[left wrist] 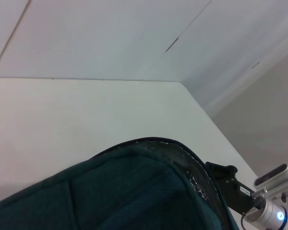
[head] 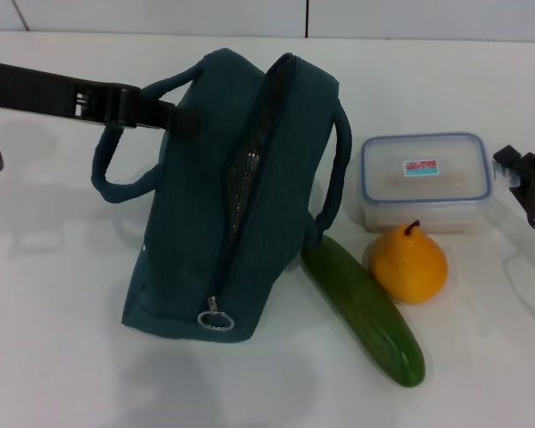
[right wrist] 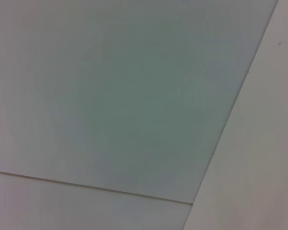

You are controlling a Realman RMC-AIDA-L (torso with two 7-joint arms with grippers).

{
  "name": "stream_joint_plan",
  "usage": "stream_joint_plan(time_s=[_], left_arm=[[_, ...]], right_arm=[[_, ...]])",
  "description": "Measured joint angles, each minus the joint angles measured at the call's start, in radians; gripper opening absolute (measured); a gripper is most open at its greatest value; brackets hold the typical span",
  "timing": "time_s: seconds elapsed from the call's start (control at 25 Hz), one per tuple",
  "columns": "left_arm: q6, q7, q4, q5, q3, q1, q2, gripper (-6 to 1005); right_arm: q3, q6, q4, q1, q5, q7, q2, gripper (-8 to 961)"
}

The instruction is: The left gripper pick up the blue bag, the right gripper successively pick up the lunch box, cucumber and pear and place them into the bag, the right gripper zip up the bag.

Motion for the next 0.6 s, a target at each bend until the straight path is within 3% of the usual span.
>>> stream_joint_plan(time_s=[0.16, 0.6], left_arm=[[0.0, 0.0, 0.001, 0.0, 0.001, 0.0, -0.001, 57], [0.0, 0.0, 0.0, 0.0, 0.003, -0.013, -0.017, 56]], right_arm=[[0.011, -0.011, 0.005, -0.004, 0.006, 0.021, 0.001, 87], [0.015, -0.014, 0.026, -0.015, 0.014, 0.302, 0.005, 87]])
